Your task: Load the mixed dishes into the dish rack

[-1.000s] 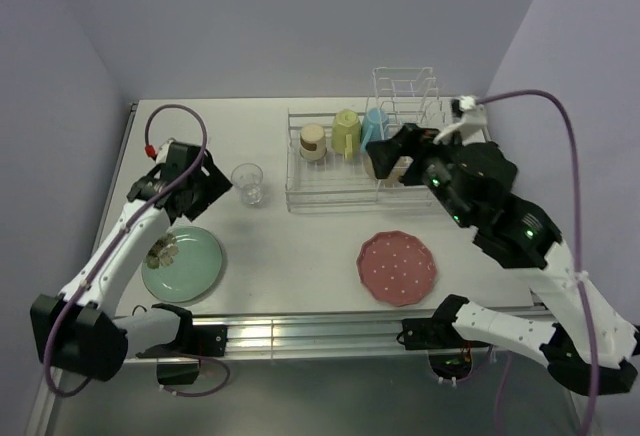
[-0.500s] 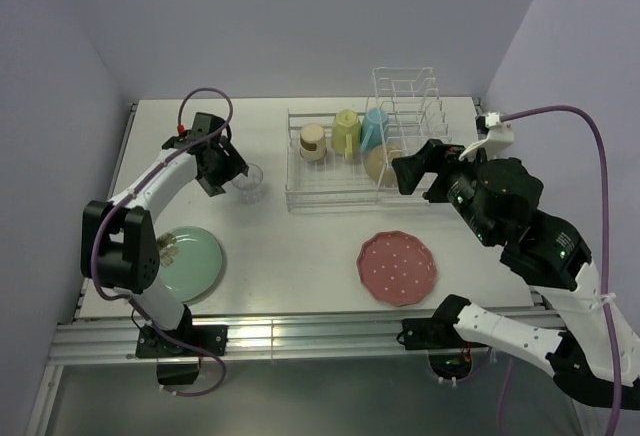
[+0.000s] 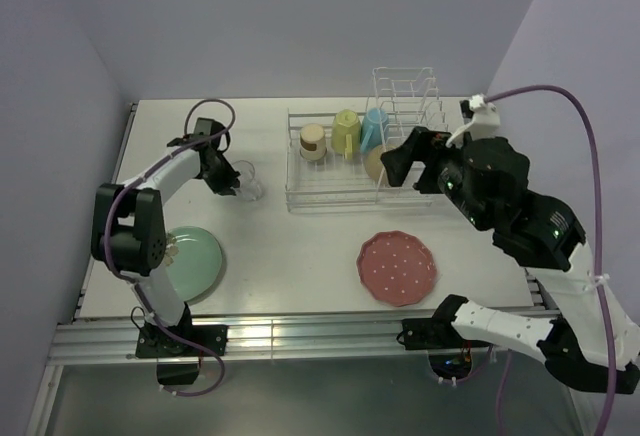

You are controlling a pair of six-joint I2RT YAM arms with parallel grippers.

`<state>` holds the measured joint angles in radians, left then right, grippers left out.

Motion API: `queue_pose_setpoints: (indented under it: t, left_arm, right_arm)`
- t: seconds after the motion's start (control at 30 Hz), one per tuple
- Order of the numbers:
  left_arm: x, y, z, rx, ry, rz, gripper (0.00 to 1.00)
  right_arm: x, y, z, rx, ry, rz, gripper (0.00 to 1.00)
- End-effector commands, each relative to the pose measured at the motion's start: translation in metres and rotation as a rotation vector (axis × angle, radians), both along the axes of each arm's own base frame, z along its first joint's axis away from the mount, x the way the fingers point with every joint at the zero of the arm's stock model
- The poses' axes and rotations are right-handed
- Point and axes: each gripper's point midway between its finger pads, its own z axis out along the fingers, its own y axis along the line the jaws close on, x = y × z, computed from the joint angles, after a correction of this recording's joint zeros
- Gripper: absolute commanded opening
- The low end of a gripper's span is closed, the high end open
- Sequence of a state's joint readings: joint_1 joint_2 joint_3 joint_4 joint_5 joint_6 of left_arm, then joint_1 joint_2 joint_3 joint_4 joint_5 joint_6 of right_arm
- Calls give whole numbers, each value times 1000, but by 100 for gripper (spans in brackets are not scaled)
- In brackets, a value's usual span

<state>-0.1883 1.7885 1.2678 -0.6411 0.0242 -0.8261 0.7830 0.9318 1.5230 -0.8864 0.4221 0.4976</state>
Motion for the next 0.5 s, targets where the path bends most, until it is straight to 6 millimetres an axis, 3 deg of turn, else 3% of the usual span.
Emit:
queue_pose_setpoints:
  t: [0.0, 0.03, 0.1, 0.13, 0.2, 0.23, 0.3, 0.33, 0.37, 0.4, 0.43, 0.47]
  left_arm:
    - [20, 7, 81, -89, -207, 14, 0]
    - [16, 15, 105, -94, -244, 29, 0]
    - [14, 19, 145, -129, -319, 26, 0]
    - [7, 18, 175, -157, -389, 15, 0]
    - [-4, 7, 214, -257, -478, -32, 0]
    - [-12, 1, 247, -302, -578, -59, 0]
    - [-30, -19, 270, -454, -614, -94, 0]
    - [-48, -28, 292, -533, -674, -123, 0]
    - [-47, -38, 296, -625, -760, -170, 0]
    - [-56, -50, 312, -799, -759, -143, 0]
    - [-81, -63, 328, -938, -776, -222, 0]
    - [-90, -68, 335, -1029, -884, -290, 0]
  right_arm:
    - [0, 35, 2, 33, 99, 123, 99]
    - [0, 40, 15, 61, 101, 146, 100]
    - [-1, 66, 4, 82, 213, 252, 100]
    - [2, 69, 10, 106, 224, 268, 100]
    - [-3, 91, 12, 175, 275, 388, 100]
    - [-2, 97, 9, 199, 291, 419, 100]
    - [6, 102, 22, 298, 268, 464, 100]
    - [-4, 112, 17, 343, 316, 565, 99]
    - [-2, 113, 22, 399, 321, 585, 100]
    - [1, 120, 25, 435, 304, 633, 99]
    - [-10, 126, 30, 471, 321, 724, 99]
    - [-9, 132, 41, 513, 297, 765, 99]
